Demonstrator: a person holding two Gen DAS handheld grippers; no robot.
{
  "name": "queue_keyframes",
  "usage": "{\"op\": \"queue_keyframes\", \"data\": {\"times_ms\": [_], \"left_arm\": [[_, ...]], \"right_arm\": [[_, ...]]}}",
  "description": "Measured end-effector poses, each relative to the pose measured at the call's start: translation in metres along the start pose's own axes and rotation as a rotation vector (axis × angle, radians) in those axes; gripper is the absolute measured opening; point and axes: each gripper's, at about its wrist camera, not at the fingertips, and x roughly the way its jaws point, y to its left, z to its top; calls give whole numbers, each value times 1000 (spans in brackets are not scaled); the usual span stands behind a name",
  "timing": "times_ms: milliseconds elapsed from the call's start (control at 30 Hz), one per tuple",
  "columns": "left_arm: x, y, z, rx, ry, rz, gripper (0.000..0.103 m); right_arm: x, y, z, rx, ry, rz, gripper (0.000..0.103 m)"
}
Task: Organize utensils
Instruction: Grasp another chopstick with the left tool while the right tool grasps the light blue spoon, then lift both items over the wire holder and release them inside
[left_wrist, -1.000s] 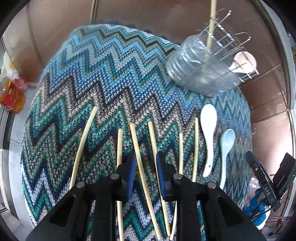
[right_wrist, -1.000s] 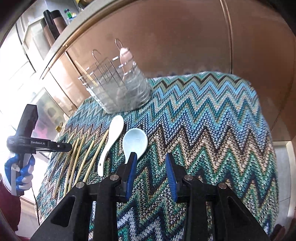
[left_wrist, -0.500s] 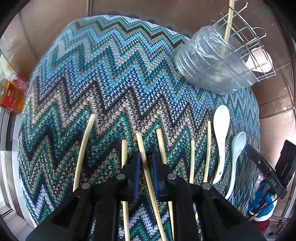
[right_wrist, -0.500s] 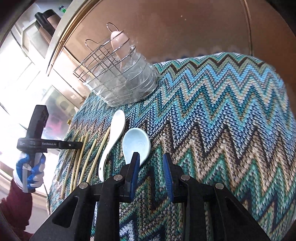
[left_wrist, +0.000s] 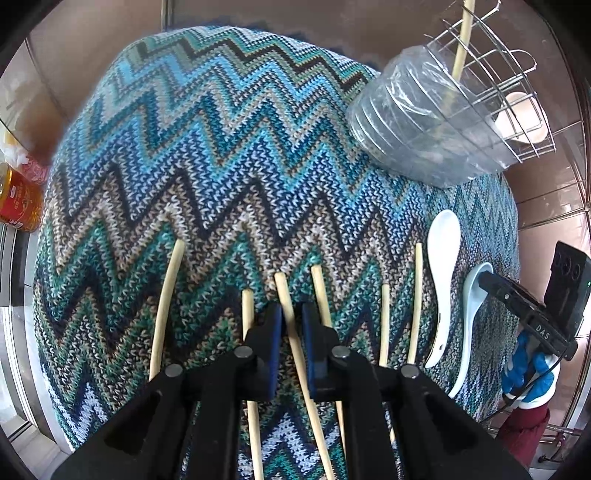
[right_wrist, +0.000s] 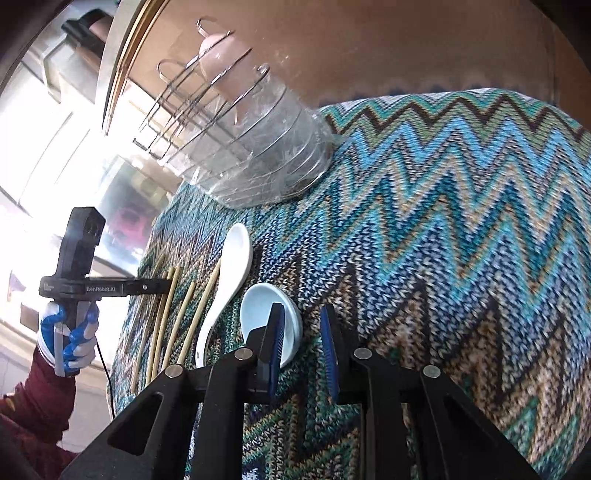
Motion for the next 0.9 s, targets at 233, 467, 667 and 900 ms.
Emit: {"op": "queue_keyframes", "data": {"times_ms": [233,467,667,900], "left_arm": [[3,-11,-8,-3,-5,32,6],[-6,-4,-19,-25,-55,0,5],[-36,7,-41,-35,-129,-56,4],[-90,0,-69,-6,-265,-88,4]], "right_arm": [[1,19,0,-89,7,-34,7],[-28,35,-14,-97,-75,-99,7],[-63,59,-34,-108,-159,-152,7],[-107,84,-55,-112,-259,-200,7]]}}
